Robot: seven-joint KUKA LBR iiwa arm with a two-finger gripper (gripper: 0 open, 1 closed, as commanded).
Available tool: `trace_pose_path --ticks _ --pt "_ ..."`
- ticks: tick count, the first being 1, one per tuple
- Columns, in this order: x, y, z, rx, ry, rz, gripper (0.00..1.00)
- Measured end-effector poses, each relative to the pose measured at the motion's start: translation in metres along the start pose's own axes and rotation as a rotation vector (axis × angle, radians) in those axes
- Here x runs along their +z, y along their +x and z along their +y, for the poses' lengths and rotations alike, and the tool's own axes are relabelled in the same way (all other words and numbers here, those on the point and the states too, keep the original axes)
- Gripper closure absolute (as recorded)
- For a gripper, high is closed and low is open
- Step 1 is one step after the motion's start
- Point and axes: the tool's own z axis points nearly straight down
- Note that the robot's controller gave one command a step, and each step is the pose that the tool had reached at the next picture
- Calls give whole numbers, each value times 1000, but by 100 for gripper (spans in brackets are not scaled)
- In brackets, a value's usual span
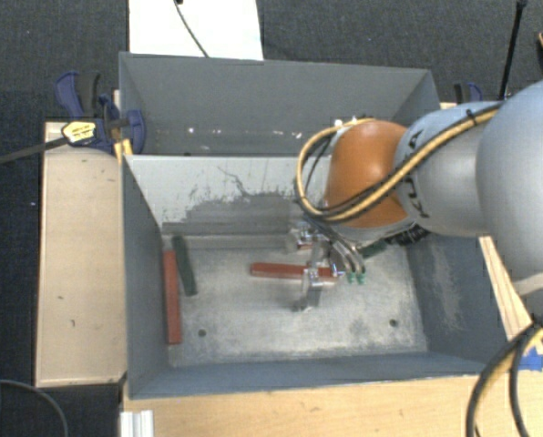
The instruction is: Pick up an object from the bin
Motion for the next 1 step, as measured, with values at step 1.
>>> trace_pose_path --ticks 1 --pt "-4 -2 -3 1 2 -7 100"
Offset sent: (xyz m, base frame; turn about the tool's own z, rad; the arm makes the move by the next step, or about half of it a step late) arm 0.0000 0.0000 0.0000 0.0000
